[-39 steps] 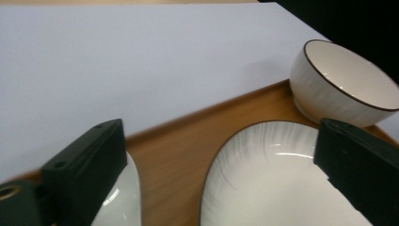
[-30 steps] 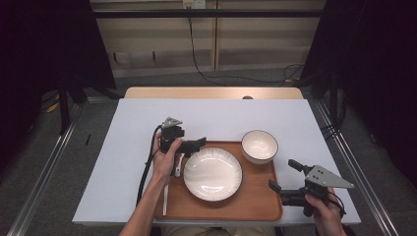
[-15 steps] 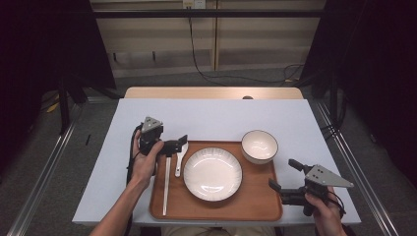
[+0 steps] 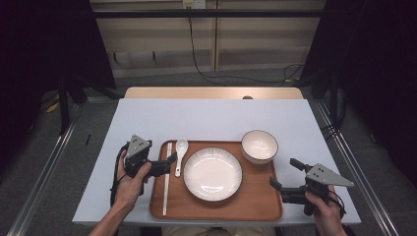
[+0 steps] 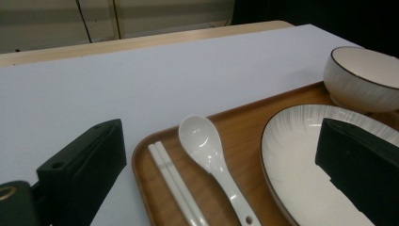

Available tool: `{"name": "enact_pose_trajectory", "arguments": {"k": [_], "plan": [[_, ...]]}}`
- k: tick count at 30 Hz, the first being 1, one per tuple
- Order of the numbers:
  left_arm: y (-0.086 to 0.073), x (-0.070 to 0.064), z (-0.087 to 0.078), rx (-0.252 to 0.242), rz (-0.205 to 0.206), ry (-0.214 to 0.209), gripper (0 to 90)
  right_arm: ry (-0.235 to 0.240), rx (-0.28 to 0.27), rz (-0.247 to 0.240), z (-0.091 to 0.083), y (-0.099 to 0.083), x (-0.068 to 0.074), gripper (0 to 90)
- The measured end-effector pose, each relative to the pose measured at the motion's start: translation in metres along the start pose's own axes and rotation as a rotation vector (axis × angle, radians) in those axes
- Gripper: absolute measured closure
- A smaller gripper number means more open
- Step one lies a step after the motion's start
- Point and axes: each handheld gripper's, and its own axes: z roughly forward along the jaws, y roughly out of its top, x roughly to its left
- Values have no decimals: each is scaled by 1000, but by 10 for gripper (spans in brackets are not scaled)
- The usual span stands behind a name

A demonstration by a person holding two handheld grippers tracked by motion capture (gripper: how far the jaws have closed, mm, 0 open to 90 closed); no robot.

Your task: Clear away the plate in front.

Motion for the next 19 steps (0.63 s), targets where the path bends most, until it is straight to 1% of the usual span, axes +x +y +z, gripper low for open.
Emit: {"name": "enact_pose_trajectory", "arguments": {"k": [1, 2, 3, 4, 5, 6, 7, 8, 9, 11, 12, 13, 14, 15, 16, 17, 18, 19], "plan": [[-2, -1, -2, 14, 10, -2, 22, 2, 1, 1, 0, 0, 0, 27], [-2, -3, -4, 30, 43, -6, 19, -2, 3, 3, -1, -1, 0, 26], [-4, -3, -8, 28, 53, -3, 26, -5, 7, 6, -1, -1, -1, 26], [-5, -3, -12, 13, 43, 4, 24, -10, 7, 7, -2, -1, -1, 26], [-6, -2, -15, 13, 44, 2, 22, -14, 4, 9, -2, -1, -2, 26], [-8, -2, -18, 10, 46, 17, 23, -16, 3, 11, -3, -1, -2, 26], [-10, -1, -21, -2, 40, 21, 26, -24, 3, 9, -3, -1, -2, 26], [-14, 0, -24, -4, 28, 15, 26, -28, 6, 9, -3, -2, -3, 26], [-16, 2, -27, -3, 34, 19, 20, -29, 11, 17, -4, -2, -3, 26], [-23, 3, -31, -5, 29, 50, 15, -39, 23, 17, -4, -3, -4, 26], [-26, 4, -32, -1, 23, 46, 15, -45, 27, 22, -3, -4, -5, 26], [-28, 6, -33, 8, 28, 50, 12, -48, 30, 25, -3, -4, -6, 26], [-30, 7, -34, 5, 40, 59, 16, -52, 32, 21, -2, -4, -6, 26], [-32, 9, -36, -2, 33, 63, 22, -53, 30, 20, -2, -3, -6, 26], [-32, 11, -37, -6, 8, 51, 17, -56, 26, 22, -2, -2, -6, 26], [-33, 14, -38, -6, 14, 52, 11, -57, 25, 16, -2, -2, -6, 26], [-35, 15, -38, -11, 9, 74, 17, -62, 24, 23, -2, -2, -6, 26], [-37, 17, -38, -9, -10, 85, 16, -67, 24, 25, -2, -2, -7, 26]]}}
